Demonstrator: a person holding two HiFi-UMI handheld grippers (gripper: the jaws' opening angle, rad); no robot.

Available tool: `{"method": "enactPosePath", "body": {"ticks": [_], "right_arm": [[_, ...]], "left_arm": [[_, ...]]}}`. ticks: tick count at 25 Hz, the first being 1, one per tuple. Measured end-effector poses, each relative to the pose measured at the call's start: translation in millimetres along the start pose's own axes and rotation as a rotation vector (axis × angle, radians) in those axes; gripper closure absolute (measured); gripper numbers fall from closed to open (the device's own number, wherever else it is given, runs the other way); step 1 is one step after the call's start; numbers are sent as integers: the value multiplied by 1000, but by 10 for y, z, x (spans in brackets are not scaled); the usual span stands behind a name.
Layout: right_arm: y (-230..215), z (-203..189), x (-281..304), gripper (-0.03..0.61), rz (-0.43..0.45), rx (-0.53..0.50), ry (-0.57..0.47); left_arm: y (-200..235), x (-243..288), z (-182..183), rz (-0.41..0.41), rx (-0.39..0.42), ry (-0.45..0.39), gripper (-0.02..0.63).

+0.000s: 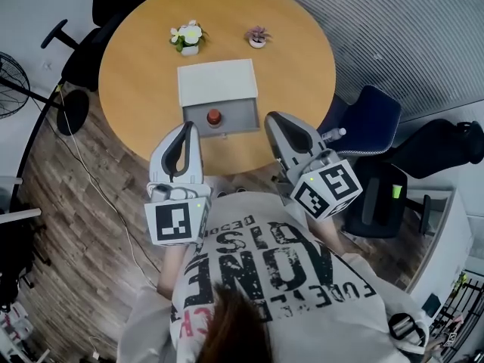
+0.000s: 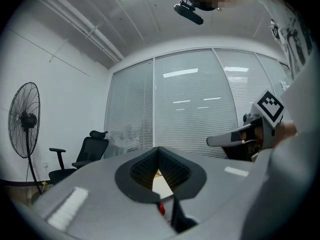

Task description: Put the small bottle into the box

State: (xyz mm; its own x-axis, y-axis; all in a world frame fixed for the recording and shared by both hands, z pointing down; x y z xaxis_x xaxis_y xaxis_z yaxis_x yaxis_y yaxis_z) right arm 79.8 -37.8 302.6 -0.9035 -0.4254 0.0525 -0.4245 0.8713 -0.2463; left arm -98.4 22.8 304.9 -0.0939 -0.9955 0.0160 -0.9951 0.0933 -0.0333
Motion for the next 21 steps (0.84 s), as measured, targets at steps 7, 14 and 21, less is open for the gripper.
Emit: {"method": "enactPosePath", "body": {"ticks": [7, 14, 21], "right_arm": [[5, -21, -2, 563, 0, 3, 1], [-28, -15, -3, 563, -11, 7, 5], [-18, -44, -41, 563, -20, 8, 11]], "left_arm": [[-2, 0, -31, -2, 1, 8, 604], [2, 61, -30, -13, 14, 8, 604], [30, 75, -67, -15, 22, 16, 604]]}}
Point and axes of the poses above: the fingertips, and each gripper's own axes: x forward along the fingers, y to its left, z out of its top, the point moved 5 cm from there along -x, backward along the fingers, and after that the axes turned 13 degrees about z, right-handed, at the moved point
